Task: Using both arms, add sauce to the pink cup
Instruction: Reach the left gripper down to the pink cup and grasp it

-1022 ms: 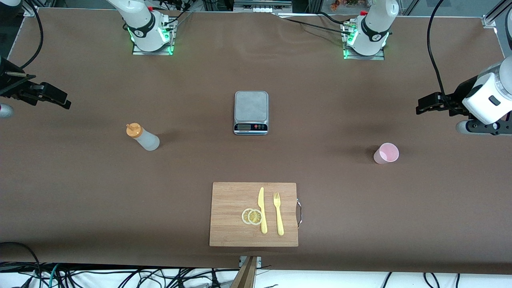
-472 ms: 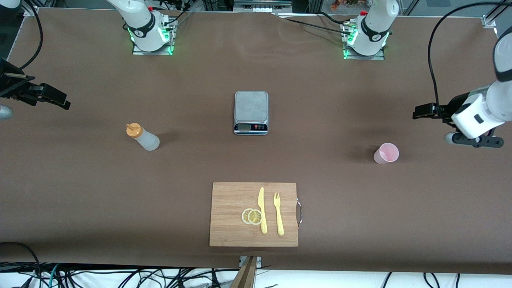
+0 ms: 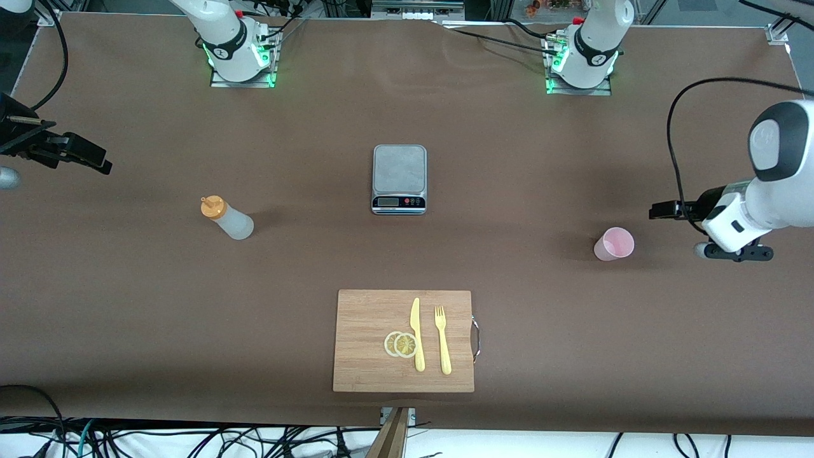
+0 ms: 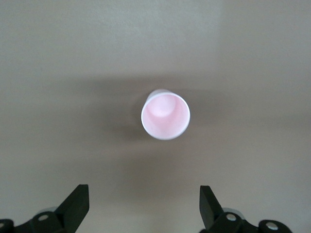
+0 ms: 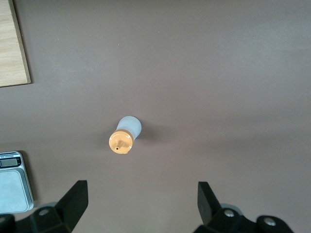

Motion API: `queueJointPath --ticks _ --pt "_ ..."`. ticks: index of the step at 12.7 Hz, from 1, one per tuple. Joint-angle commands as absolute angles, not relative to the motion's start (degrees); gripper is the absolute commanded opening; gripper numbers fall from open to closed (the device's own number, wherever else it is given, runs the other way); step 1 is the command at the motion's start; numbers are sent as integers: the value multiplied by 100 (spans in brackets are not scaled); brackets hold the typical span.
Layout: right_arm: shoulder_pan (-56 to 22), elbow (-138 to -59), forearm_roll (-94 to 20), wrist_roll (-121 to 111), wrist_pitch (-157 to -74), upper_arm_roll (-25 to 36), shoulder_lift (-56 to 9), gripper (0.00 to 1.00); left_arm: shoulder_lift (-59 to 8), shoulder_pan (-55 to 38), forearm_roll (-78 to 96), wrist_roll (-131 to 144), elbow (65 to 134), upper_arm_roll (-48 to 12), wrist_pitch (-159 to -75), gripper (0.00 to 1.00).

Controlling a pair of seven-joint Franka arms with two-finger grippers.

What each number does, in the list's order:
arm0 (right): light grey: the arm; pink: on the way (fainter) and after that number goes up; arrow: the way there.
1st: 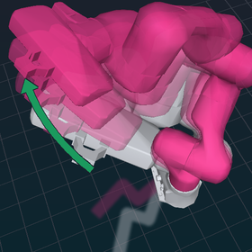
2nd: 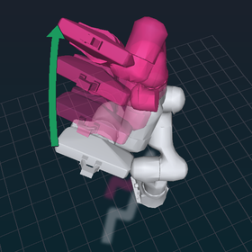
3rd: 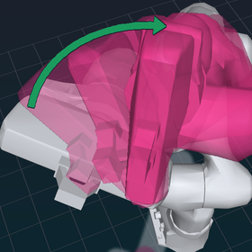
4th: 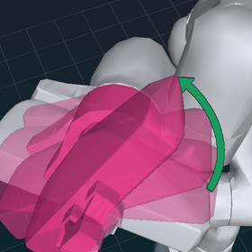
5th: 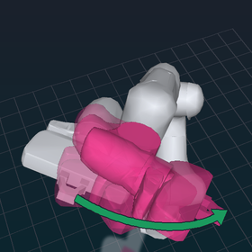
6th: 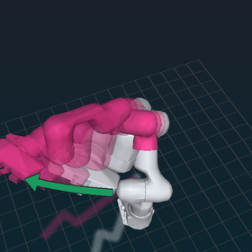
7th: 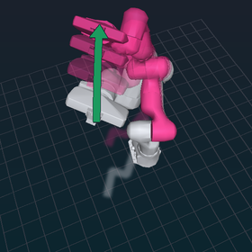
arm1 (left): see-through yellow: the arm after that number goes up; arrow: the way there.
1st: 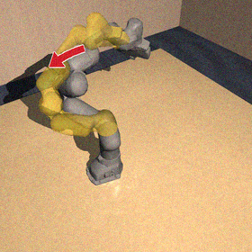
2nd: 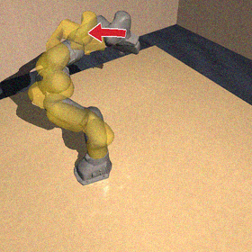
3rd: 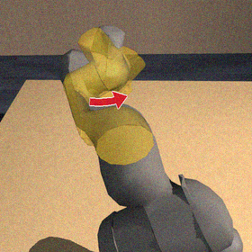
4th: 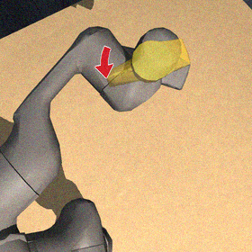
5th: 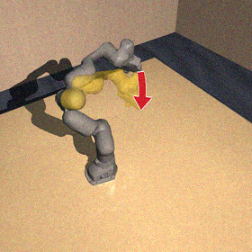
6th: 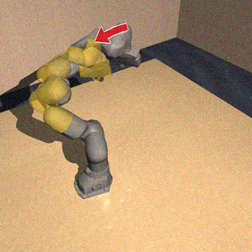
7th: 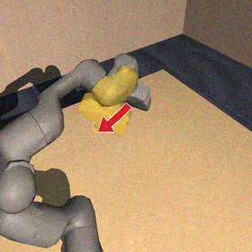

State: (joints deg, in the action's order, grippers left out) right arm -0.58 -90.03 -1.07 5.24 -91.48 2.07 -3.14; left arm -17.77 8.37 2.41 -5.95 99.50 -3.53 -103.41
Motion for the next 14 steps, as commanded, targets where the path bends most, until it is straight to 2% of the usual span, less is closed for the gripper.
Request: queueJointPath --ticks 1,3,7,12,13,14 --pt "-53 -8868 -97 589 -9009 211 -343 100 -1863 835 158 -694 10728 -334 -11639 100" --pt "-44 -8886 -88 606 -8825 220 -343 100 -1968 835 158 -694 11117 -273 -12381 100" --pt "-35 -8877 -97 598 -8763 229 -334 100 -2223 835 149 -703 11223 -211 -12770 100" --pt "-35 -8859 -149 527 -8561 211 -325 100 -2224 826 158 -694 11820 -211 -13455 98" --pt "-44 -8859 -89 536 -8569 167 -316 100 -2224 817 158 -694 11830 -211 -13465 90" --pt "-96 -8825 -62 562 -8569 141 -316 100 -2224 809 158 -642 11839 -211 -13465 78"
